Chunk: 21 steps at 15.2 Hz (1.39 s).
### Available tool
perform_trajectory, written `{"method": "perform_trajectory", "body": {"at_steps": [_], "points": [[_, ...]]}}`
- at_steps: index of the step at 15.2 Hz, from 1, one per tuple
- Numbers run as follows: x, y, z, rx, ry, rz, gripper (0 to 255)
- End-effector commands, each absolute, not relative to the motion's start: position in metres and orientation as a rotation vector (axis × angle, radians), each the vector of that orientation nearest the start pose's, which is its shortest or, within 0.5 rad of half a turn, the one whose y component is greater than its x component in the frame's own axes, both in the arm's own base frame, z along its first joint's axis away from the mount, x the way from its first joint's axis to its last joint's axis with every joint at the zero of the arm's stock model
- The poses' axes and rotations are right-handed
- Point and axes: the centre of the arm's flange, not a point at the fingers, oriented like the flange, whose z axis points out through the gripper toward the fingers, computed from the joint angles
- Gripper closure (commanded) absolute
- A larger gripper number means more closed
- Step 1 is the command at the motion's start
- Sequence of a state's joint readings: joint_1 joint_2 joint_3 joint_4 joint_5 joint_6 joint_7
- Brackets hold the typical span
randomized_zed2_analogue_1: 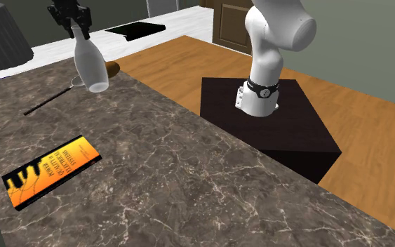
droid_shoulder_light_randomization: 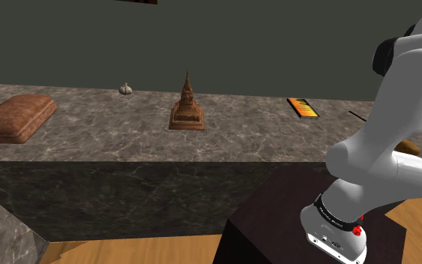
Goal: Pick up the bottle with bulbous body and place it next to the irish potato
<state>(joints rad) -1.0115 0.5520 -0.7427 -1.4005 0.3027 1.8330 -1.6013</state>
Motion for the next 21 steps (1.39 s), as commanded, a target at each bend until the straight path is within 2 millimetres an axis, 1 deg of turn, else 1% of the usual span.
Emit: {"method": "perform_trajectory", "body": {"at_steps": [1, 4, 5, 10, 13, 14, 21], "points": [[-0.002, -0.691, 0.449, -3.147, 0.234, 0.112, 255], [-0.002, -0.691, 0.449, -3.147, 0.234, 0.112, 255], [-0.002, -0.691, 0.449, -3.147, 0.234, 0.112, 0], [-0.002, -0.691, 0.449, -3.147, 0.234, 0.112, 0], [0.001, -0.691, 0.489, -3.147, 0.234, 0.112, 0], [0.001, -0.691, 0.499, -3.147, 0.234, 0.112, 0], [0.001, -0.691, 0.499, -3.147, 0.234, 0.112, 0]]}}
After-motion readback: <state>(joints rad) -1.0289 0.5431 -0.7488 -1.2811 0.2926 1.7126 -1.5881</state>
